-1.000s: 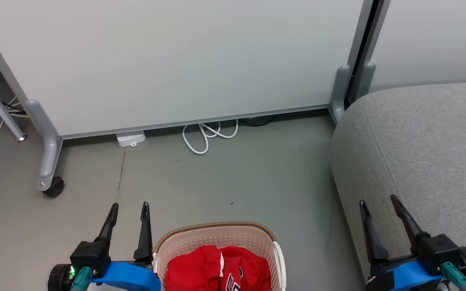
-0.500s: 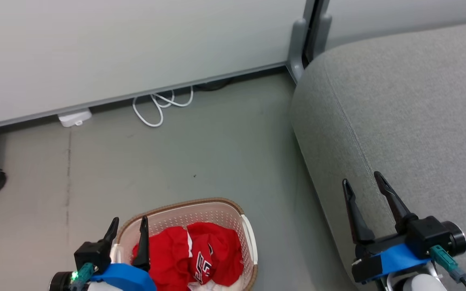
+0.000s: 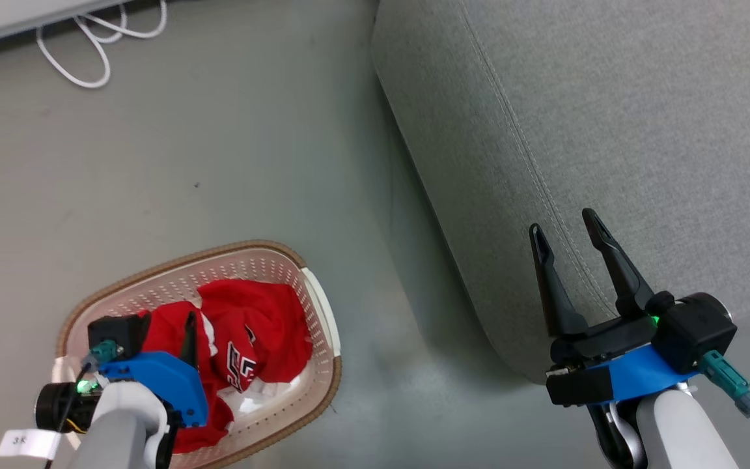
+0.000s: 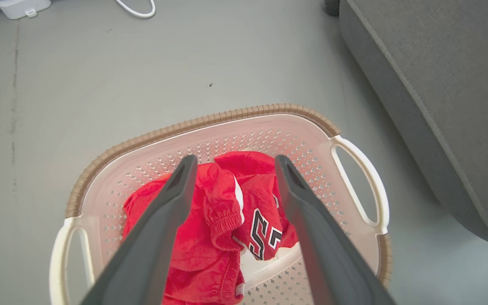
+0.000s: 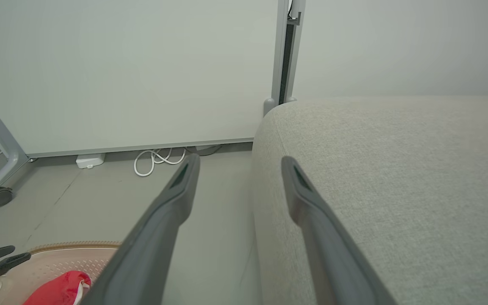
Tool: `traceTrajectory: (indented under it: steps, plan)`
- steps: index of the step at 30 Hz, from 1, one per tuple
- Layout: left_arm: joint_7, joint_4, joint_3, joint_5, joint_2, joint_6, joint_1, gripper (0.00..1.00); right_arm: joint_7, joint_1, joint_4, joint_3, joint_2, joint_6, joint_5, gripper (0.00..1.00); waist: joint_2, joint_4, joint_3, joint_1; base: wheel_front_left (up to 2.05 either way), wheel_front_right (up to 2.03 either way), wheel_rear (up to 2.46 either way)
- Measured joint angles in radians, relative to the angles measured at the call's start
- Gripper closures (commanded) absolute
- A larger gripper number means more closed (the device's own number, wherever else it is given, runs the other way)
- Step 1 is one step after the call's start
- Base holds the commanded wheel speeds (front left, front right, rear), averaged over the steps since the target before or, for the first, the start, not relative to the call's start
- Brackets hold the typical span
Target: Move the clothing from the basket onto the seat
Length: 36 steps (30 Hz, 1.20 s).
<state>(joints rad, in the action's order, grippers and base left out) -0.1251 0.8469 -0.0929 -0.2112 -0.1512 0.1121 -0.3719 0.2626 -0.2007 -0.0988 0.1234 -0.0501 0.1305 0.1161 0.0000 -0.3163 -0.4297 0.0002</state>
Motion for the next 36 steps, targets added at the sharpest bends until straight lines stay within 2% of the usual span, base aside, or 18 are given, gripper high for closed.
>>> traceTrajectory:
  steps: [11,14,20,24,29,30,31,36]
  plan:
    - [0.091,0.122,0.005,0.000,-0.065,-0.036,-0.150,0.00,0.000,-0.063,0.049,0.041,0.000,0.000,0.073,0.00,-0.0001,-0.111,-0.227,0.0001,0.00,0.00,0.00]
    - [0.102,0.144,0.007,0.002,-0.082,-0.061,-0.171,0.00,0.000,-0.077,0.058,0.053,0.000,0.000,0.094,0.00,0.0000,-0.134,-0.272,0.0001,0.00,0.00,0.00]
    - [0.103,0.183,0.007,0.033,-0.129,-0.165,-0.207,0.00,0.000,-0.083,0.067,0.077,0.000,0.000,0.118,0.00,0.0000,-0.169,-0.336,0.0000,0.00,0.00,0.00]
    - [0.106,0.205,0.004,0.046,-0.148,-0.212,-0.219,0.00,0.000,-0.088,0.067,0.090,0.000,0.000,0.132,0.00,-0.0001,-0.186,-0.360,0.0000,0.00,0.00,0.00]
    - [0.116,0.230,-0.012,0.052,-0.154,-0.221,-0.237,0.01,0.000,-0.087,0.069,0.096,0.000,0.000,0.149,0.00,0.0000,-0.187,-0.376,-0.0001,0.00,0.00,0.00]
    - [0.116,0.233,-0.014,0.052,-0.155,-0.221,-0.240,0.55,0.000,-0.087,0.069,0.097,0.000,0.000,0.149,0.00,0.0000,-0.187,-0.377,-0.0001,0.00,0.00,0.00]
    - [0.116,0.236,-0.016,0.051,-0.155,-0.218,-0.243,1.00,0.000,-0.087,0.069,0.097,0.000,0.000,0.150,0.00,-0.0001,-0.187,-0.377,-0.0001,0.00,0.00,0.00]
    - [0.113,0.250,-0.023,0.044,-0.158,-0.199,-0.248,1.00,0.000,-0.087,0.069,0.102,0.000,0.000,0.156,0.00,0.0000,-0.189,-0.375,-0.0001,0.00,0.00,0.00]
